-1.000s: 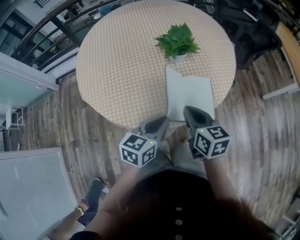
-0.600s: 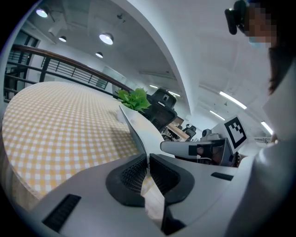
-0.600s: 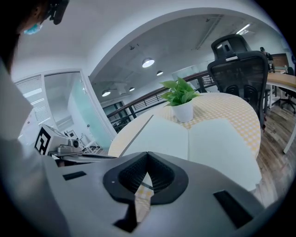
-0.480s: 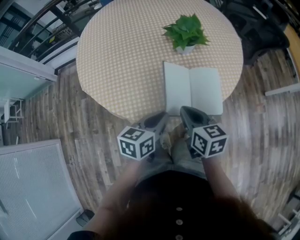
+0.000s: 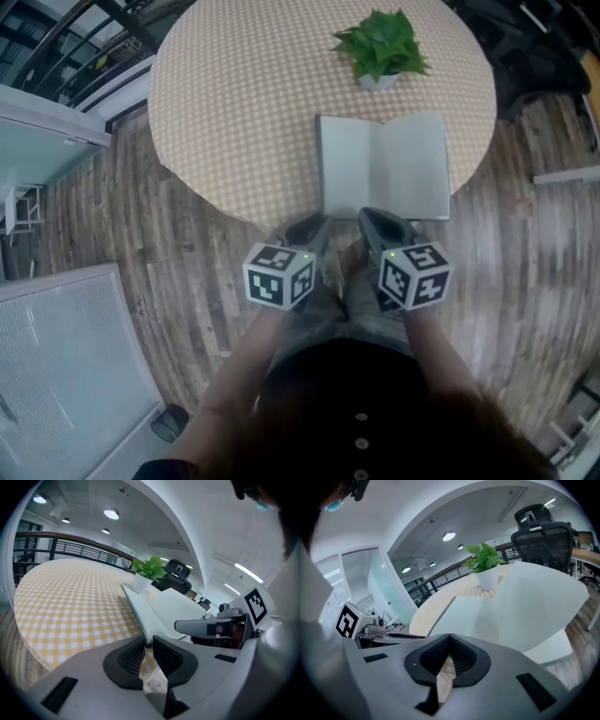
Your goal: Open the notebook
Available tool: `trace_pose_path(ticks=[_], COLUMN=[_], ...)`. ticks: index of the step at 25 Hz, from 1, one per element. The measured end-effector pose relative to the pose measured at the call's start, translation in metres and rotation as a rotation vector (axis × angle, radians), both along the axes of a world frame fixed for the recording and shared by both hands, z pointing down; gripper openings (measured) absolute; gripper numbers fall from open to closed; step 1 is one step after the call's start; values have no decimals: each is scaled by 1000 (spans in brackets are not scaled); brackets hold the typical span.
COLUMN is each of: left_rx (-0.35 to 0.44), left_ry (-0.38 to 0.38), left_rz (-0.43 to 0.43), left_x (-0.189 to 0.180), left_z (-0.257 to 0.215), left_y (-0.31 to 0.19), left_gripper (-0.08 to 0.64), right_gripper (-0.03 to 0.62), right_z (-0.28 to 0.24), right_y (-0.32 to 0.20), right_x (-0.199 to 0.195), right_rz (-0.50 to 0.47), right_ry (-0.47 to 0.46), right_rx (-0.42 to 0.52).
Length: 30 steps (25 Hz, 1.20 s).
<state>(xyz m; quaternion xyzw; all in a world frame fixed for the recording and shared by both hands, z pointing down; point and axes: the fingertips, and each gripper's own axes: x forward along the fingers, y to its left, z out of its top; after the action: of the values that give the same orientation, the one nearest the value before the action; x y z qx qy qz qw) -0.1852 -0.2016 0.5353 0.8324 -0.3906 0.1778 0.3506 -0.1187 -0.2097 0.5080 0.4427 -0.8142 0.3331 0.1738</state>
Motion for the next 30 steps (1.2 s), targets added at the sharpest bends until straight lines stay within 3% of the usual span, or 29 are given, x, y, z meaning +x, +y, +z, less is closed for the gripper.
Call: trace_pose_path(ticks=[12, 30], left_rx=[-75, -72], left_ry=[-134, -158], left_rz=[18, -14], left_x=[-10, -12], left_z=[35, 35], left_y=[2, 10], left_gripper=[94, 178], right_gripper=[11, 11], right_z=[14, 13], right_y=[-3, 3], right_x=[-9, -13], right_rz=[-13, -40], right_ry=[37, 39], right_rx=[-13, -13])
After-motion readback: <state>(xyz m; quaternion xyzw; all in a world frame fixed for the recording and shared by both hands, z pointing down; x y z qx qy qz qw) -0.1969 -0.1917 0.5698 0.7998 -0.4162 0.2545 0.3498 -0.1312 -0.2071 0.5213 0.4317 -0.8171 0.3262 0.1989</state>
